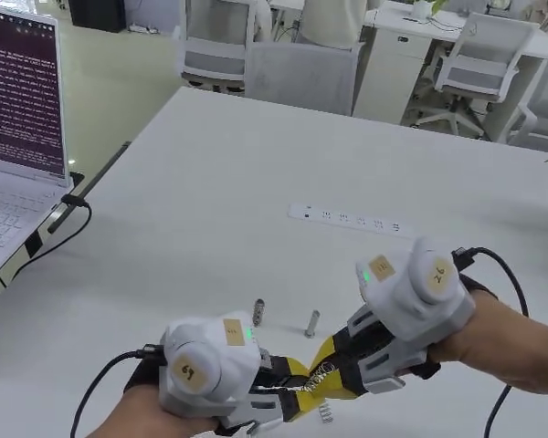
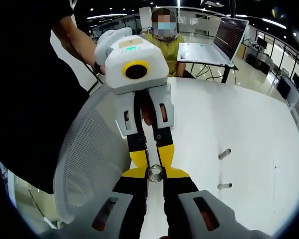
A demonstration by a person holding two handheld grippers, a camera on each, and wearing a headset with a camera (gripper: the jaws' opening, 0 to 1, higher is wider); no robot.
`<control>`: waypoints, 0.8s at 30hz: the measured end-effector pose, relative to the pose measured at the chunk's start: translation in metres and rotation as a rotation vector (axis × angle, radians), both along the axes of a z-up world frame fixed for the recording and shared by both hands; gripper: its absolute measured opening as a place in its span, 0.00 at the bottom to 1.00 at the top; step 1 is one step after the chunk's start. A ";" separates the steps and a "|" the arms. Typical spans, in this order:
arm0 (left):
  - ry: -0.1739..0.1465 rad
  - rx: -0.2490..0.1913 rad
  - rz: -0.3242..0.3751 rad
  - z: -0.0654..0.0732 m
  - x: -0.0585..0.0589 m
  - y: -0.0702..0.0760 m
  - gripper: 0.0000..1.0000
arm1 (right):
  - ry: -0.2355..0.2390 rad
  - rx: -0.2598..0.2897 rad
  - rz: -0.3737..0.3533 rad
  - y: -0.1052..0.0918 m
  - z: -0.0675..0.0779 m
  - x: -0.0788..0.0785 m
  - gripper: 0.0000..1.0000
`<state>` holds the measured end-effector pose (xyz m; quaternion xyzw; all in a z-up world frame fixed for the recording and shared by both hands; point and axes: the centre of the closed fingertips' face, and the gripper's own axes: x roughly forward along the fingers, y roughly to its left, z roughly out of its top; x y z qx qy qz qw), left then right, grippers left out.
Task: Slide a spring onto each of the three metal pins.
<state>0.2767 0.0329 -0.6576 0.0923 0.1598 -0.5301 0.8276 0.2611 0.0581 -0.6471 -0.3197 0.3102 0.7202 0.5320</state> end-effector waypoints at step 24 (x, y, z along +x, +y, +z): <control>0.019 -0.008 0.018 -0.007 0.002 0.001 0.03 | -0.041 -0.032 0.008 0.001 -0.008 0.003 0.08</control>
